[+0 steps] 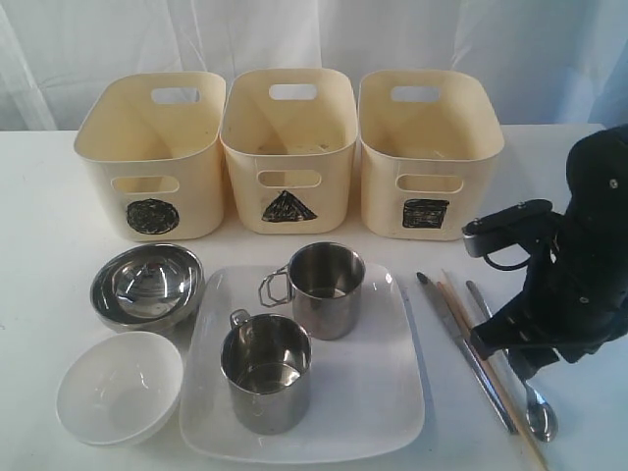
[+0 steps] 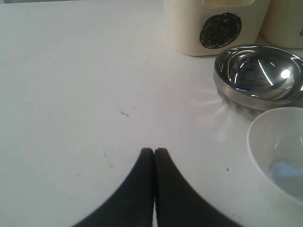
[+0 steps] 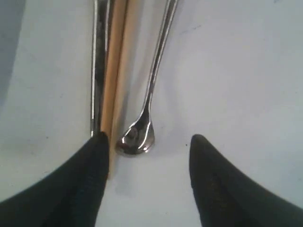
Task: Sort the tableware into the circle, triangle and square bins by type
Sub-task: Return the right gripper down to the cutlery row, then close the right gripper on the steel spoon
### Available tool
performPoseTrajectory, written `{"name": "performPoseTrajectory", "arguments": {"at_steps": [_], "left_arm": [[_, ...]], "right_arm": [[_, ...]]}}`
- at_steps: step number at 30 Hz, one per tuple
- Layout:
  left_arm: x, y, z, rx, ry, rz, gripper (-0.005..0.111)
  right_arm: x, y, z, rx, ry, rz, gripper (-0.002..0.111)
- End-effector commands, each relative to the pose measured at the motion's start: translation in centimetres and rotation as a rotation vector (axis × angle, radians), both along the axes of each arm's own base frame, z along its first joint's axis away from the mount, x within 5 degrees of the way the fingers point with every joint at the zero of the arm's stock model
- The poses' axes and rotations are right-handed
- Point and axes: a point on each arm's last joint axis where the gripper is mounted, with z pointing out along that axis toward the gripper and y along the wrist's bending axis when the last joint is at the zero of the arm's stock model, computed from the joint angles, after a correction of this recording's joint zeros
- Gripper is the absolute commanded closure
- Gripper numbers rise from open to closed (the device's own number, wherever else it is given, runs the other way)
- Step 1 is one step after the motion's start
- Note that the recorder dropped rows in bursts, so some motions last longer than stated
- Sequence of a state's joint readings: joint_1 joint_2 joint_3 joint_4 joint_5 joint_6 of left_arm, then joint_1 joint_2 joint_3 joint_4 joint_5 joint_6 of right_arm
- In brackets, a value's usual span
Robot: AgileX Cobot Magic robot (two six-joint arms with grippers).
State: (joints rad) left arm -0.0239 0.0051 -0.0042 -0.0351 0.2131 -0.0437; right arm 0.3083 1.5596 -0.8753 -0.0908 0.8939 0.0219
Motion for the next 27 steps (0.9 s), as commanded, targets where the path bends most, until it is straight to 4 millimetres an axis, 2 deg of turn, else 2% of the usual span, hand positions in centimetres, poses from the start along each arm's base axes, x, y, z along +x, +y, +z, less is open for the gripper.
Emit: {"name": "performPoseTrajectory", "arguments": {"at_steps": [1, 15, 24, 27], "left_arm": [[0.0, 0.0, -0.1, -0.005, -0.003, 0.004, 0.107], [0.0, 0.0, -0.1, -0.005, -0.003, 0.004, 0.107], [0.0, 0.0, -0.1, -0.005, -0.003, 0.004, 0.107], [0.0, 0.0, -0.1, -0.005, -0.003, 0.004, 0.107]], "right_arm": [[0.7, -0.6, -1.4, 0.009, 0.022, -0.052, 0.058], [1.4, -0.4, -4.9, -0.006, 0.117, -0.063, 0.058], [1.5, -0.5, -5.5, -0.015, 0.137, -0.059, 0.058], [1.5, -0.5, -5.5, -0.024, 0.133, -0.050, 0.063]]}}
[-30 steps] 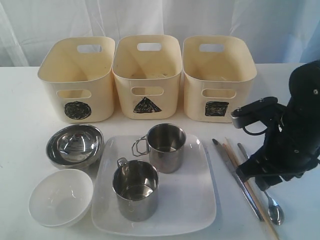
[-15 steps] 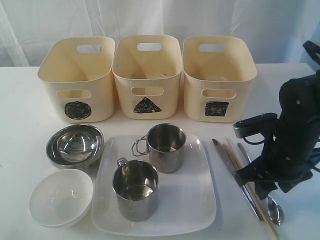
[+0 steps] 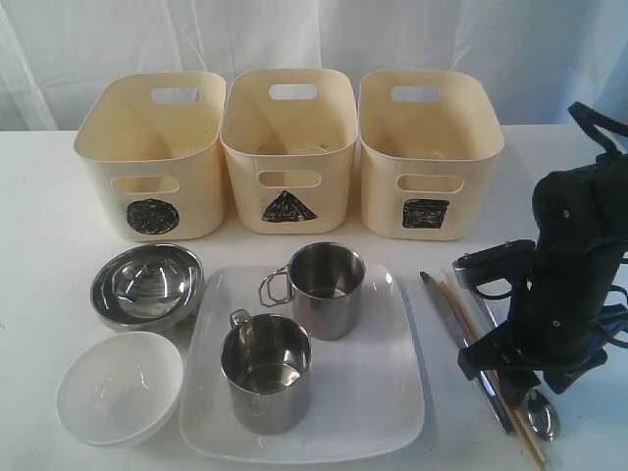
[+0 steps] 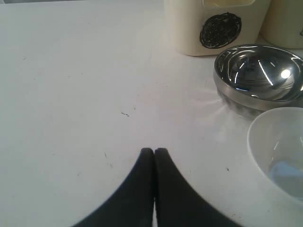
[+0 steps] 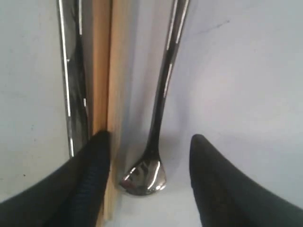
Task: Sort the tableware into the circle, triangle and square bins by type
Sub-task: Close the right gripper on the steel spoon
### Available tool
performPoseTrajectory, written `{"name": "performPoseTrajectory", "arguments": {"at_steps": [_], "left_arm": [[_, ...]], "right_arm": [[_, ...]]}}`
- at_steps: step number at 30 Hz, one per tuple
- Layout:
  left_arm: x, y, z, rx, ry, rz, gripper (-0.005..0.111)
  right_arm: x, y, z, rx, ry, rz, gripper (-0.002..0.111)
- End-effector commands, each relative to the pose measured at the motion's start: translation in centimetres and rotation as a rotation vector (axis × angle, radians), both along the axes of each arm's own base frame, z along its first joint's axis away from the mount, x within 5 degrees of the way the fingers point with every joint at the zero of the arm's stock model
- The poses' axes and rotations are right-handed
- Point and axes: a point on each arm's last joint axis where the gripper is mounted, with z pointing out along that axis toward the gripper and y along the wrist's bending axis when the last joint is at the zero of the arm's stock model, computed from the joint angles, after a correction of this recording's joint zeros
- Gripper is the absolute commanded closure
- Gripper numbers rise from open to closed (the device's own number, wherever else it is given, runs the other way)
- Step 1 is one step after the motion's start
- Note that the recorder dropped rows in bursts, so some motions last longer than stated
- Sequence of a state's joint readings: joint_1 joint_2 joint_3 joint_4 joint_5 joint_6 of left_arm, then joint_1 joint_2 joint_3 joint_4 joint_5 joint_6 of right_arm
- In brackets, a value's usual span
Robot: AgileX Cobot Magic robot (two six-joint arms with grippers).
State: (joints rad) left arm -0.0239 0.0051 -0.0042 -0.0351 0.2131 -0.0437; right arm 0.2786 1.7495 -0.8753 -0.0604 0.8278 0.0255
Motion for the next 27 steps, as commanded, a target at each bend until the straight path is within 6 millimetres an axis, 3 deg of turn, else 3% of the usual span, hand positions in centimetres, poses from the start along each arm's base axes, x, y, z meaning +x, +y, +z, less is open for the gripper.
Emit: {"name": "performPoseTrajectory", "arguments": {"at_steps": [1, 5, 27], "left_arm": [[-0.01, 0.01, -0.10, -0.005, -0.003, 0.004, 0.107], [-0.01, 0.01, -0.10, -0.005, -0.003, 0.004, 0.107], [-0.01, 0.01, -0.10, -0.005, -0.003, 0.004, 0.107]], "right_arm": [[-0.03, -0.44, -0.33, -0.019, 0.012, 0.003, 0.065], [-0.04, -0.46, -0.33, -0.021, 0.013, 0.004, 0.073], [-0.23, -0.53, -0.24, -0.030, 0.041, 0.011, 0.082]]}}
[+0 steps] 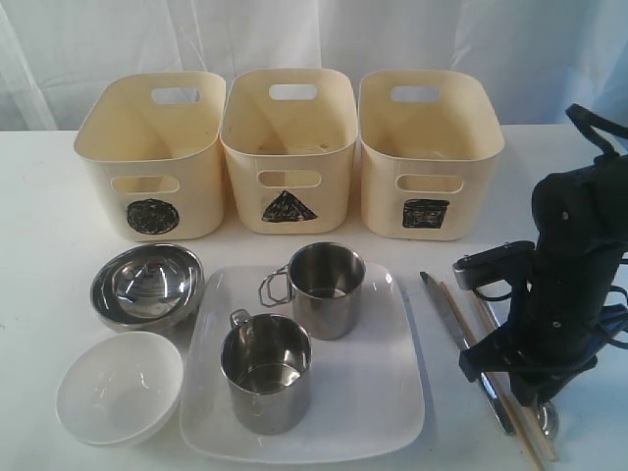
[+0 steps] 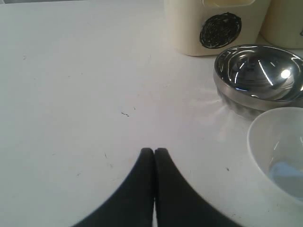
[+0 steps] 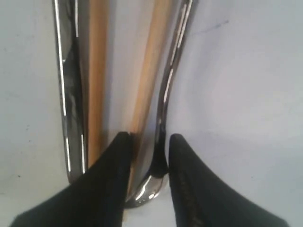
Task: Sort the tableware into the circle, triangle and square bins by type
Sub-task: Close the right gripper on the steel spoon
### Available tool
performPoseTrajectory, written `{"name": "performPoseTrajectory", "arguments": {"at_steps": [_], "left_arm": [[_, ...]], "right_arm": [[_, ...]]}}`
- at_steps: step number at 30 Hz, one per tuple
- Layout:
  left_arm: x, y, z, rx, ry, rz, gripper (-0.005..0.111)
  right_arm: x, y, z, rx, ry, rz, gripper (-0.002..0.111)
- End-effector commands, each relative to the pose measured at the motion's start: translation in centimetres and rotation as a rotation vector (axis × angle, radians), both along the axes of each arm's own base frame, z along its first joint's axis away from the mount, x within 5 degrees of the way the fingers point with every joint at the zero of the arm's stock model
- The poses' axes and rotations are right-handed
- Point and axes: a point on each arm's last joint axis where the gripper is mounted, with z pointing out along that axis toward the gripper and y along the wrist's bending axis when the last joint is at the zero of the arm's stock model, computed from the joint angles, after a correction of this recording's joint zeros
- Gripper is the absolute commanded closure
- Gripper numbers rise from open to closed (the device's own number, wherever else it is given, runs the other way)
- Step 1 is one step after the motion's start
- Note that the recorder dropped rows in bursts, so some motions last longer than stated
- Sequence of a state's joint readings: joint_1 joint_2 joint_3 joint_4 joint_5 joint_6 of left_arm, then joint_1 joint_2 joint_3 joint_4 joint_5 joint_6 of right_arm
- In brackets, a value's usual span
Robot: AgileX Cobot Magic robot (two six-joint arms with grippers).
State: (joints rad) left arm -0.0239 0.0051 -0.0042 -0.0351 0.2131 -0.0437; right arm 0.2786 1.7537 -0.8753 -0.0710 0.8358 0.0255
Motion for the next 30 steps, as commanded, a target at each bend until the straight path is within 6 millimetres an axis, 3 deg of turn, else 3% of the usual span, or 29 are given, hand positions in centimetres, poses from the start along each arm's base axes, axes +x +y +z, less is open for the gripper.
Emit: {"name": "performPoseTrajectory", "arguments": {"at_steps": [1, 9, 14, 23, 30], "left_arm": [[0.0, 0.0, -0.1, -0.005, -0.003, 0.004, 0.107], [0.0, 0.0, -0.1, -0.005, -0.003, 0.004, 0.107], [0.0, 0.0, -0.1, -0.005, -0.003, 0.004, 0.107], [0.0, 0.0, -0.1, -0.005, -0.003, 0.004, 0.107], [0.0, 0.0, -0.1, -0.005, -0.003, 0.004, 0.107]], "right_arm": [[-0.2, -0.5, -0.1, -0.023, 0.042, 0.003, 0.082], [-0.4, -0.5, -0.1, -0.028, 0.063, 0.021, 0.093], [-0.2, -0.5, 0.2, -0.027, 0.059, 0.020, 0.108], [0.7, -0.2, 3.9, 0.007, -0.074, 0.019, 0.108], [0.6, -0.2, 5.3, 0.036, -0.152, 0.015, 0.108]]}}
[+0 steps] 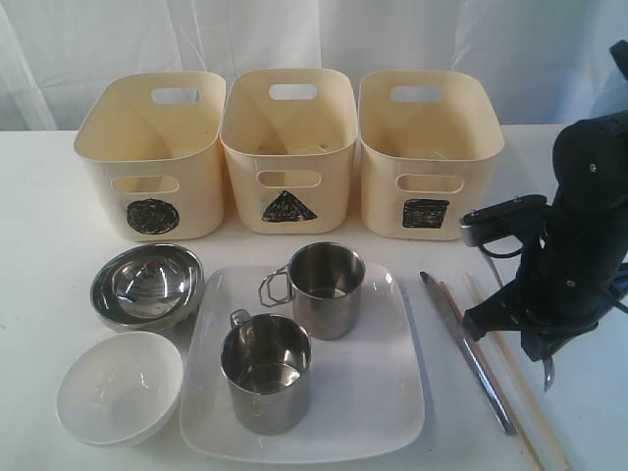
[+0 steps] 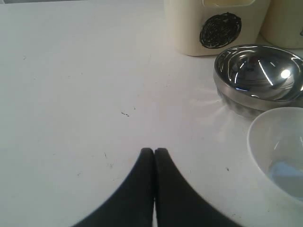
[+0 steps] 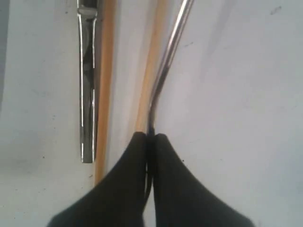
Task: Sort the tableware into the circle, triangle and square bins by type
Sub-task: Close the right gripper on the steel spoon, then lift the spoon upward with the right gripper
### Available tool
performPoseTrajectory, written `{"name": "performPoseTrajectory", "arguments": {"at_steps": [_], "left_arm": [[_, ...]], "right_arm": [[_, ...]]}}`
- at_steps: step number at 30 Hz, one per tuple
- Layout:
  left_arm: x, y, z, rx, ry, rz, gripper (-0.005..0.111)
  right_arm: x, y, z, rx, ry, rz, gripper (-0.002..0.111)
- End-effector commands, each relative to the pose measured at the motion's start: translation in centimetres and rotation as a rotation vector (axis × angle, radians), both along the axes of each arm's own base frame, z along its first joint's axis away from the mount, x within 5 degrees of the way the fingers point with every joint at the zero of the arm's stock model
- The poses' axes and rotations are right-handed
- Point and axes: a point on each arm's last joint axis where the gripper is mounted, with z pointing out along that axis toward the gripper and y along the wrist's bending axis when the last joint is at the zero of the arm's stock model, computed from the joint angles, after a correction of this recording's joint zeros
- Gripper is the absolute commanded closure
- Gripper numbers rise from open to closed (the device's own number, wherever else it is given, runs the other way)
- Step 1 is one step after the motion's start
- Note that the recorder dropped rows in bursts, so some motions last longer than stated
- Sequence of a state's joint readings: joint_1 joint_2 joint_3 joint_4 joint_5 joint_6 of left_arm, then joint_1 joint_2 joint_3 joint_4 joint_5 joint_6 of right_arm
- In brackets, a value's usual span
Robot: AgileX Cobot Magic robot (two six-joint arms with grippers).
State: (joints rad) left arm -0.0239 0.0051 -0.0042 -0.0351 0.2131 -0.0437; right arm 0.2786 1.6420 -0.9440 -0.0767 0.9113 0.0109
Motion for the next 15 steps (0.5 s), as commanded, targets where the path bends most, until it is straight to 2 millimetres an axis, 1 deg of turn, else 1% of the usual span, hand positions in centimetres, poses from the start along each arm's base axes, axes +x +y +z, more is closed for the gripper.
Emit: {"name": "performPoseTrajectory", "arguments": {"at_steps": [1, 7, 15], "left_arm": [[-0.01, 0.01, -0.10, -0.005, -0.003, 0.004, 0.107], [-0.01, 0.01, -0.10, -0.005, -0.003, 0.004, 0.107], [-0.01, 0.01, -0.10, -0.005, -0.003, 0.004, 0.107]], "right_arm": [[0.18, -0.20, 0.94, 0.021, -0.060, 0.000, 0.108], [0.59, 0.09, 1.18, 0.056, -0.117, 0.001, 0.108], [0.55, 0.79, 1.21, 0.129, -0.114, 0.039, 0.108]]}}
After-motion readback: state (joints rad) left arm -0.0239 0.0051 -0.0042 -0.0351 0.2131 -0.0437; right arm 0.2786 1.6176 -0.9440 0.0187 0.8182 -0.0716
